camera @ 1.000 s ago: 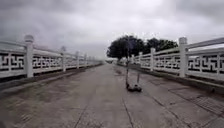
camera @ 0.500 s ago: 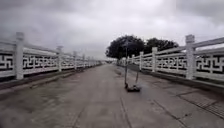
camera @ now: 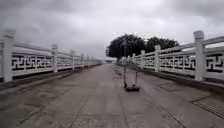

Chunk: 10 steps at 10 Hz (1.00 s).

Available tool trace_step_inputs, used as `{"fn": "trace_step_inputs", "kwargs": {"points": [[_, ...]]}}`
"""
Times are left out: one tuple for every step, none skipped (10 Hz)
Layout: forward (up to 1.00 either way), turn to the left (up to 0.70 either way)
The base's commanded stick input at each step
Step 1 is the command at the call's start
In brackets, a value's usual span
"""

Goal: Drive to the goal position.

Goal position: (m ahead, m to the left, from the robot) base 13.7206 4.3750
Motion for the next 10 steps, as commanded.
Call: {"fn": "trace_step_inputs", "kwargs": {"points": [[0.69, 0.01], [0.69, 0.01], [0.69, 0.01], [0.69, 0.01], [0.69, 0.01], [0.69, 0.01], [0.69, 0.01], [0.69, 0.01], [0.69, 0.01], [0.69, 0.01]]}}
